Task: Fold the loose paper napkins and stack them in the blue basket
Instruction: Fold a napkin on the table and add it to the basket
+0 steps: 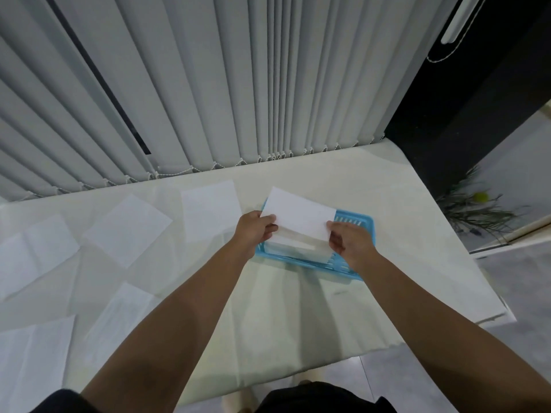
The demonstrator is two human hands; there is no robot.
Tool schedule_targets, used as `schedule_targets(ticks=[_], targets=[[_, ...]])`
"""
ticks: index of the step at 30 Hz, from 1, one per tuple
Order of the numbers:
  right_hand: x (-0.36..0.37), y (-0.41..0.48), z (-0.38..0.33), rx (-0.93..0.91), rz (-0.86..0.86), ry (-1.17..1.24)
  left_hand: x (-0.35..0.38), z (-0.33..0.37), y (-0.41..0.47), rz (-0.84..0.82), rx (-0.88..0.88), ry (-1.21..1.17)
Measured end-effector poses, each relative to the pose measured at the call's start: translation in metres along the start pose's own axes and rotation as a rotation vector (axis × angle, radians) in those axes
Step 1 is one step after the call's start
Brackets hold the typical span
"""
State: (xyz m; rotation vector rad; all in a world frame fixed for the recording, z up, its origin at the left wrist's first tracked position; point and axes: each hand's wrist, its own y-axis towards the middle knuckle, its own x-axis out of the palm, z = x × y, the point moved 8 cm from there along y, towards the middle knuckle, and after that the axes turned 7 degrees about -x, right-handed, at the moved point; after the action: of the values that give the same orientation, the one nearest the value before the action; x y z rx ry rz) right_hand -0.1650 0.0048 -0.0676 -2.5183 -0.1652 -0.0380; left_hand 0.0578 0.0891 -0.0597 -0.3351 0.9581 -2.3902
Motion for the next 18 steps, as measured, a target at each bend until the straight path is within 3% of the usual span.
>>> schedule_targets(ticks=[9, 18], targets=[[-0.02, -0.001, -0.013, -0.165, 0.049, -0.318, -0.012, 0.002, -0.005, 0.256, 0.127, 0.414], [-0.023, -0.002, -0.005, -0.188, 0.083, -0.374, -0.021, -0.001, -0.006, 0.284, 0.191, 0.574]])
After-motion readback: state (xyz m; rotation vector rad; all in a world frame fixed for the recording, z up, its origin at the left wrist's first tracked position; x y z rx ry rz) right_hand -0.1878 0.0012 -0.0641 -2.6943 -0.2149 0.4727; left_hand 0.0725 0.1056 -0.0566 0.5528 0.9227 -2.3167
